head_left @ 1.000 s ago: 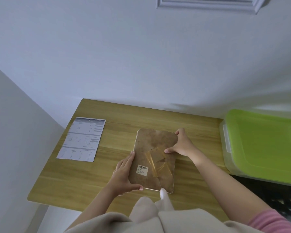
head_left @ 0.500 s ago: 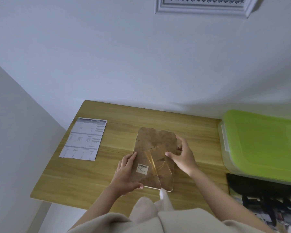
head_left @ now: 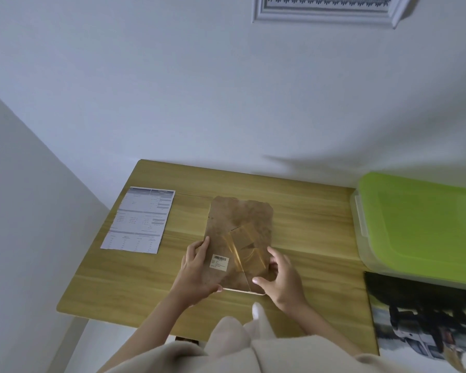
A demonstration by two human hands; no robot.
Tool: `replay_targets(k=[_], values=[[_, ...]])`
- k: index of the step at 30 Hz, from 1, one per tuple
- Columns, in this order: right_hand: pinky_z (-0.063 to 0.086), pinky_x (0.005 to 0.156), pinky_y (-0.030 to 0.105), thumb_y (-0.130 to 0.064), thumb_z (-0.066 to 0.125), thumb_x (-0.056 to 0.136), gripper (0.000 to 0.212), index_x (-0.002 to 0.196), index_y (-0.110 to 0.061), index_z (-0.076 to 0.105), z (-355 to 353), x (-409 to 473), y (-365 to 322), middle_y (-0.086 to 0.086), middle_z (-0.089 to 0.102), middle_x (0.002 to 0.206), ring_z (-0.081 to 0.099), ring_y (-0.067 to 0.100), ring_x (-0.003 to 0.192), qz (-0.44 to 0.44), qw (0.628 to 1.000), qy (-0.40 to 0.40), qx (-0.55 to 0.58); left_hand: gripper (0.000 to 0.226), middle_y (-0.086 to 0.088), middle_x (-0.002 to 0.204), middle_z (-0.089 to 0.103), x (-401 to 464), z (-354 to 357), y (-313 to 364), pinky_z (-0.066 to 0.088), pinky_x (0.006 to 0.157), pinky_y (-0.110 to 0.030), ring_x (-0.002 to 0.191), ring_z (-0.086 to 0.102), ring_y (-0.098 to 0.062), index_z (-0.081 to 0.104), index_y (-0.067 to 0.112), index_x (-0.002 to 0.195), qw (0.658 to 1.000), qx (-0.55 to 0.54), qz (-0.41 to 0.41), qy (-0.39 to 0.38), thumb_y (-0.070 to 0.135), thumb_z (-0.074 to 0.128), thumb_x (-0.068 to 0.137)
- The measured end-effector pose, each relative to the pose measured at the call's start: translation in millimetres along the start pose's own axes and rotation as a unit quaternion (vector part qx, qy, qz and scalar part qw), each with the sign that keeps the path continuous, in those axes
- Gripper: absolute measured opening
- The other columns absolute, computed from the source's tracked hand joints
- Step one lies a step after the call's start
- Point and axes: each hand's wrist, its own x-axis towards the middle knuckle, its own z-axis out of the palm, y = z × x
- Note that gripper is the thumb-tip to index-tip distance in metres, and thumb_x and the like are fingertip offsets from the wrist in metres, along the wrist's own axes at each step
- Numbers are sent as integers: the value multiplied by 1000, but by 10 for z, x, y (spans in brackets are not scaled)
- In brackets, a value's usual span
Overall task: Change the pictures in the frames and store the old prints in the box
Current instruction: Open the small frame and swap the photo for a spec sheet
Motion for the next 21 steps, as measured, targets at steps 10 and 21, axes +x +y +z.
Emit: replay_targets(k=[10,21], values=[[39,89,17,-24,80,70,82,141,-20,38,278,240,-467,-3,50,120,50,10,112,-45,999,-6,-1,123,4,140,17,132,-560,-34,35,108,-38,127,25,-19,2,22,149,999,30,-20,31,29,85,58],[46,87,22,-11,79,72,81,142,-12,37,-470,179,-8,2,48,129,50,12,108,34,997,57,34,106,-5,146,26,331,-63,639,29,113,-32,136,28,-19,15,3,147,999,12,44,8,22,81,66]])
